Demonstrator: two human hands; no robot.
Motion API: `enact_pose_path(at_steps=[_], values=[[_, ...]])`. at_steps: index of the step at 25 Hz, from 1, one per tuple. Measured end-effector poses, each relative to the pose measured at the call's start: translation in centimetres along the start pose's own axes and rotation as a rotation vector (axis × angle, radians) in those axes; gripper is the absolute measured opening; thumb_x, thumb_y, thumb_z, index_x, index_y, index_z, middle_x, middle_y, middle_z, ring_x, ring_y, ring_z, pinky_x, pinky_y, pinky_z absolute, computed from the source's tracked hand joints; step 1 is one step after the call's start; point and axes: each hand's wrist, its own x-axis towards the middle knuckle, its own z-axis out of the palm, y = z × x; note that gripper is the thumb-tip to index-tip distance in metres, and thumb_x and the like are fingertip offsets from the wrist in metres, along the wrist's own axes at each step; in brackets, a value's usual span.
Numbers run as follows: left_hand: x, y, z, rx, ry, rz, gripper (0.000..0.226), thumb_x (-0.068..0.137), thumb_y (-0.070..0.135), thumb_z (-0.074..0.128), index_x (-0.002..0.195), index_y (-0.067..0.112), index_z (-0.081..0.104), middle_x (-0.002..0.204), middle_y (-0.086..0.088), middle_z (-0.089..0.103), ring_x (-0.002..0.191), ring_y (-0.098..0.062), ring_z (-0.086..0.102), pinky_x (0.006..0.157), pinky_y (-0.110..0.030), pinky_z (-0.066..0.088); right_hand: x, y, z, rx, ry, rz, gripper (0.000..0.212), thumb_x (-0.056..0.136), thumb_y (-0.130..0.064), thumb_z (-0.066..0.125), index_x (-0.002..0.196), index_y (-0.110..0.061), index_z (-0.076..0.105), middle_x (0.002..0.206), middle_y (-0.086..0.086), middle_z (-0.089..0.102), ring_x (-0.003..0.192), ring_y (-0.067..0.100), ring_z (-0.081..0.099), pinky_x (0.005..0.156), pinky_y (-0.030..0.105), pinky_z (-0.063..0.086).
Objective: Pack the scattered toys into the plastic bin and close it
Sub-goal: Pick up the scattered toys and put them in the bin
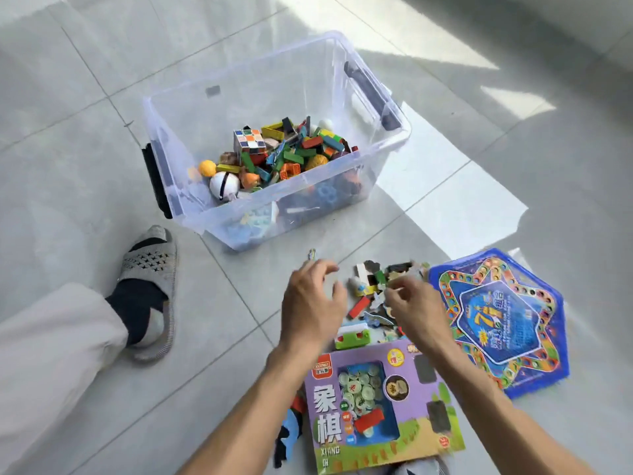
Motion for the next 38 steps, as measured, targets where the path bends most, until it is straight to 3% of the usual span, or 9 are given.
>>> enact_pose_path(at_steps=[3,8,13,20,26,29,33,35,38], values=[[-3.6,-4.2,8.1,0.271,-0.402,-0.087,0.037,0.088,0.033,0.06,0.122,0.021,0.058,0.121,0.0,0.061,0.112,-0.023,0.053,0.095,-0.037,0.046,-1.7,6.2,3.6,-0.334,-0.114,-0.161,0.015,0.084,-0.025,0.059,0.096,-0.021,0.067,0.087,0.002,0.073,0.084,0.03,0.065,0.067,0.037,0.044],[-2.3,-6.4,12.0,0.293,-0.462,-0.149,0.038,0.082,0.04,0.071,0.115,0.021,0.065,0.109,-0.004,0.057,0.1,-0.024,0.058,0.085,-0.034,0.048,-0.7,8.5,5.0,-0.296,-0.086,-0.256,0.014,0.081,-0.018,0.06,0.094,-0.019,0.064,0.086,0.0,0.069,0.08,0.027,0.063,0.066,0.037,0.042],[-1.7,-6.7,8.6,0.114,-0.27,-0.19,0.021,0.084,0.032,0.069,0.104,0.025,0.07,0.1,0.005,0.066,0.087,-0.017,0.063,0.08,-0.032,0.05,1.6,7.9,5.5,-0.429,-0.027,-0.283,0.044,0.078,-0.019,0.066,0.121,-0.018,0.056,0.112,0.004,0.059,0.09,0.03,0.056,0.071,0.041,0.048],[-2.0,-6.2,2.4,-0.319,-0.108,-0.499,0.02,0.084,0.009,0.071,0.085,0.028,0.064,0.093,-0.004,0.075,0.074,-0.012,0.068,0.063,-0.022,0.053,0.6,7.8,8.1,-0.674,-0.053,-0.221,0.011,0.078,-0.009,0.062,0.089,-0.011,0.061,0.089,0.008,0.062,0.077,0.031,0.053,0.061,0.041,0.043],[8.1,4.2,-11.2,-0.872,0.283,-0.221,0.013,0.088,0.009,0.068,0.094,0.019,0.064,0.083,-0.002,0.075,0.072,-0.017,0.07,0.062,-0.023,0.054,-0.3,7.7,8.2,-0.605,-0.114,-0.183,0.016,0.092,-0.03,0.06,0.087,-0.014,0.06,0.091,0.005,0.064,0.081,0.024,0.055,0.068,0.036,0.044],[10.0,4.1,-12.9,-0.774,0.349,-0.201,0.006,0.085,0.025,0.066,0.089,0.028,0.066,0.097,-0.006,0.073,0.091,-0.026,0.071,0.066,-0.031,0.053,-1.4,3.7,6.1,-0.237,-0.127,-0.067,0.018,0.09,-0.029,0.065,0.076,-0.021,0.055,0.069,0.001,0.064,0.06,0.015,0.057,0.054,0.037,0.048],[4.4,-1.1,-7.0,-0.64,0.324,-0.336,0.01,0.086,0.019,0.064,0.083,0.028,0.068,0.086,0.003,0.071,0.079,-0.017,0.065,0.069,-0.029,0.051,1.6,-11.9,0.3,0.643,-0.074,-0.078,0.018,0.088,-0.021,0.072,0.084,-0.005,0.067,0.069,0.009,0.07,0.051,0.014,0.062,0.047,0.029,0.052],[1.4,-3.9,-2.9,-0.47,0.198,-0.457,0.011,0.087,0.016,0.062,0.084,0.026,0.066,0.086,0.006,0.07,0.079,-0.015,0.064,0.068,-0.024,0.048,3.5,-17.0,-2.3,0.784,-0.151,-0.094,0.027,0.086,-0.036,0.071,0.098,-0.011,0.07,0.087,0.007,0.074,0.07,0.018,0.071,0.063,0.032,0.06],[-1.2,-7.4,1.9,-0.076,-0.057,-0.496,0.016,0.087,0.023,0.061,0.103,0.023,0.064,0.1,0.006,0.067,0.094,-0.018,0.064,0.076,-0.027,0.047,4.8,-13.0,-2.0,0.633,-0.011,-0.009,0.019,0.089,-0.034,0.068,0.1,-0.019,0.067,0.092,0.001,0.073,0.077,0.02,0.071,0.066,0.034,0.059]])
